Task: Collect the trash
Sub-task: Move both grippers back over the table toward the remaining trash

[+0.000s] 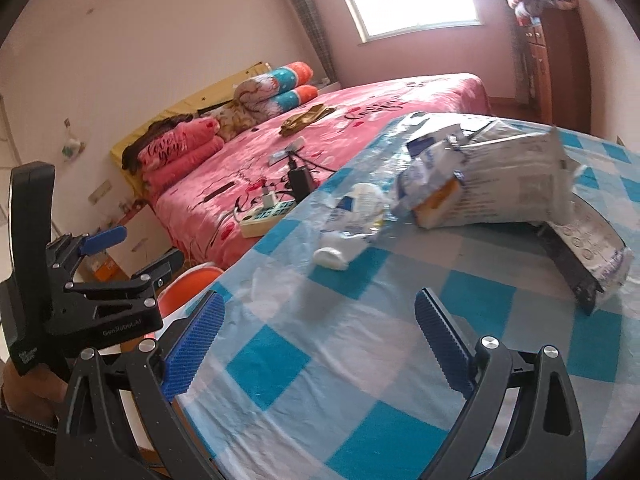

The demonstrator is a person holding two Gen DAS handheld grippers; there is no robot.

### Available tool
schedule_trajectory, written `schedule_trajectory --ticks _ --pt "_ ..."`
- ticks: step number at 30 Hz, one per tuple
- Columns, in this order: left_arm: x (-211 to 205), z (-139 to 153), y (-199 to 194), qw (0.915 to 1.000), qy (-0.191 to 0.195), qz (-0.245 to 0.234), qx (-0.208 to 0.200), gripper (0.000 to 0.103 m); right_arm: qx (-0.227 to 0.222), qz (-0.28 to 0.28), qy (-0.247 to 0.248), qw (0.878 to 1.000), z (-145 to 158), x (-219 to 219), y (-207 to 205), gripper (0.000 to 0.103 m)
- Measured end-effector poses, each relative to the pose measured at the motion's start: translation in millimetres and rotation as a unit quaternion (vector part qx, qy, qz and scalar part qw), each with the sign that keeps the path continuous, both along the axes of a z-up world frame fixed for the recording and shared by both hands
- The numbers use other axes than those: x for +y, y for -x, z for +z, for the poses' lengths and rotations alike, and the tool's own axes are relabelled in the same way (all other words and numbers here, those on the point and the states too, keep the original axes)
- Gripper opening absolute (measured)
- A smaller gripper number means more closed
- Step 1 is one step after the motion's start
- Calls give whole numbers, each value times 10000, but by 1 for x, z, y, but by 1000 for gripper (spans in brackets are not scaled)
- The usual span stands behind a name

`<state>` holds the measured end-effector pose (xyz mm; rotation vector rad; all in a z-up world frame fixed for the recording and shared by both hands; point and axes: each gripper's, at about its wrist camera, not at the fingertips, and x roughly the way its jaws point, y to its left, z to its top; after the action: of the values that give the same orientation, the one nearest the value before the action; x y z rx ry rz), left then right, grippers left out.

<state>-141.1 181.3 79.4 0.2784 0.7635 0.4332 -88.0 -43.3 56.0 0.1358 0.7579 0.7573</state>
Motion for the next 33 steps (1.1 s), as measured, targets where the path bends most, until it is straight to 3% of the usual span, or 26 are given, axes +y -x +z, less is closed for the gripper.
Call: schedule_trajectory --ticks 14,26,29,33 --pt "-39 -9 -20 9989 -284 -243 288 92 359 -384 -245 9983 -8 -48 -23 95" --pt "-66 -16 -37 9967 -454 -445 503 92 383 -578 -314 9971 -6 -76 -34 95" --pt "-74 -12 -46 9965 -338 -566 511 92 435 -691 -413 9958 -7 -88 -42 95" --pt "-83 5 -66 9948 305 -871 435 92 470 -889 -564 9933 -8 -109 -51 95"
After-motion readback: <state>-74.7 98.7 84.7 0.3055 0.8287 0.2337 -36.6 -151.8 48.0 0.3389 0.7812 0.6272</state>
